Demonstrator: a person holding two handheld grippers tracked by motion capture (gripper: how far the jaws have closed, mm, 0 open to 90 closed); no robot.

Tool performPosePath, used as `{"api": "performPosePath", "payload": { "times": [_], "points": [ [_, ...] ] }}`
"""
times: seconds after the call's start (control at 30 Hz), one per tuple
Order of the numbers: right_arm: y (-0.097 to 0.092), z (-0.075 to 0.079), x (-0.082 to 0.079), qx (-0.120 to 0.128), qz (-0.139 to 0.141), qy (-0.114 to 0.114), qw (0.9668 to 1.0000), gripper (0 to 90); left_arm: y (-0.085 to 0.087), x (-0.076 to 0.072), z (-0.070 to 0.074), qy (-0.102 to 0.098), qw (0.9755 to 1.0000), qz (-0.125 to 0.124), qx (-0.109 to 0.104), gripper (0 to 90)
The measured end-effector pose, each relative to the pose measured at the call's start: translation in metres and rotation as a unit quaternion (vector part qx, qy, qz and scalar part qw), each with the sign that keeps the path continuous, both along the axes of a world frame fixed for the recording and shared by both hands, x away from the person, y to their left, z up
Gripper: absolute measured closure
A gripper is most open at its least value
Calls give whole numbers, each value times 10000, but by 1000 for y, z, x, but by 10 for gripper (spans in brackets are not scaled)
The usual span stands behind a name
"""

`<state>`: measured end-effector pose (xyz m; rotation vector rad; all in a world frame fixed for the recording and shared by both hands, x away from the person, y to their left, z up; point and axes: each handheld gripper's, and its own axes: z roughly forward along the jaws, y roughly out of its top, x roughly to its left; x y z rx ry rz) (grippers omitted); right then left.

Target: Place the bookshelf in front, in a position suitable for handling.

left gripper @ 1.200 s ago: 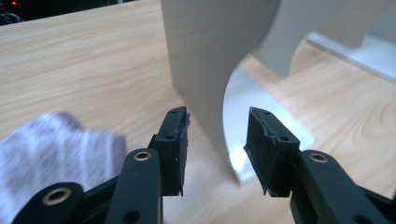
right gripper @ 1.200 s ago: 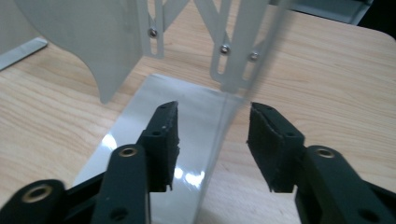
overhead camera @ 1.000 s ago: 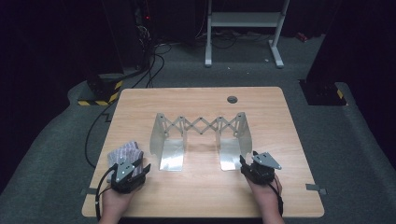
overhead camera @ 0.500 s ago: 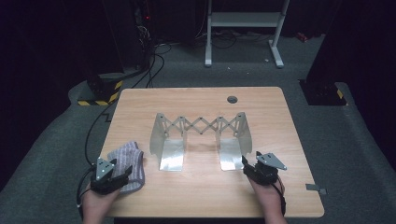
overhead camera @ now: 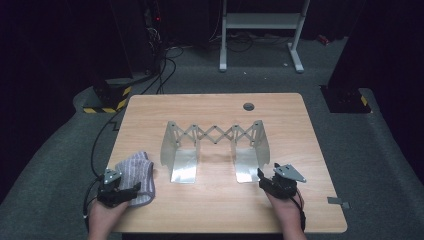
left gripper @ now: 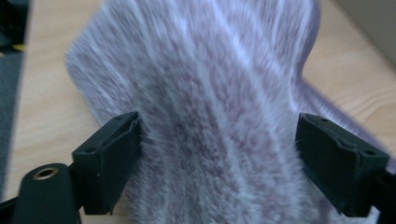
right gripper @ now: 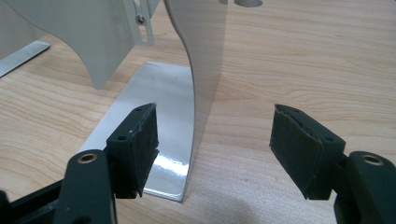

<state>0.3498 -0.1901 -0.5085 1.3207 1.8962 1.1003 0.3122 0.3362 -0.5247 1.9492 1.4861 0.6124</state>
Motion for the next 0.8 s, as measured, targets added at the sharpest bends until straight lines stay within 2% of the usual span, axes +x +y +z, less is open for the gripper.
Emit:
{"api": "performPosePath", "payload": {
  "times": [0.07, 0.2, 0.23, 0.3, 0.33, 0.43, 0.57, 0.6, 0.67, 0.7, 0.73, 0.77, 0.8],
  "points": [
    [0, 0, 0, 11, -16, 13, 10000, 325, 1, -1, 0, -74, 10000, -25, -29, 208],
    [1, 0, 0, -6, -22, 15, 10000, 331, -2, -6, 0, -261, 9994, -211, -53, 473],
    [2, -1, 1, -10, -29, 31, 10000, 333, -6, -6, 1, -294, 9991, -295, 13, 569],
    [2, -1, 1, -25, -31, 30, 10000, 337, -8, -5, 3, -308, 9989, -344, -44, 616],
    [2, -1, 1, -29, -33, 31, 10000, 338, -9, -4, 4, -312, 9988, -360, -151, 630],
    [2, -1, 1, -36, -40, 24, 10000, 340, -13, -1, 7, -414, 9980, -410, -227, 649],
    [2, -1, 1, -22, -78, 15, 10000, 343, -30, 9, 25, -831, 9956, -442, -16, 660],
    [2, -1, 1, -22, -78, 15, 10000, 343, -30, 9, 25, -831, 9956, -442, -16, 660],
    [2, -1, 1, -14, -77, 2, 10000, 343, -36, 17, 31, -829, 9956, -423, 76, 660],
    [2, 0, 1, -10, -73, -17, 10000, 344, -40, 22, 33, -813, 9959, -400, 49, 661],
    [2, 0, 0, -10, -68, -32, 10000, 345, -47, 29, 31, -757, 9965, -362, 43, 660],
    [2, 0, 0, -10, -68, -32, 10000, 345, -47, 29, 31, -757, 9965, -362, 43, 660],
    [2, 0, 0, -3, -67, -37, 10000, 345, -51, 32, 27, -715, 9968, -332, 119, 659]
  ]
}}
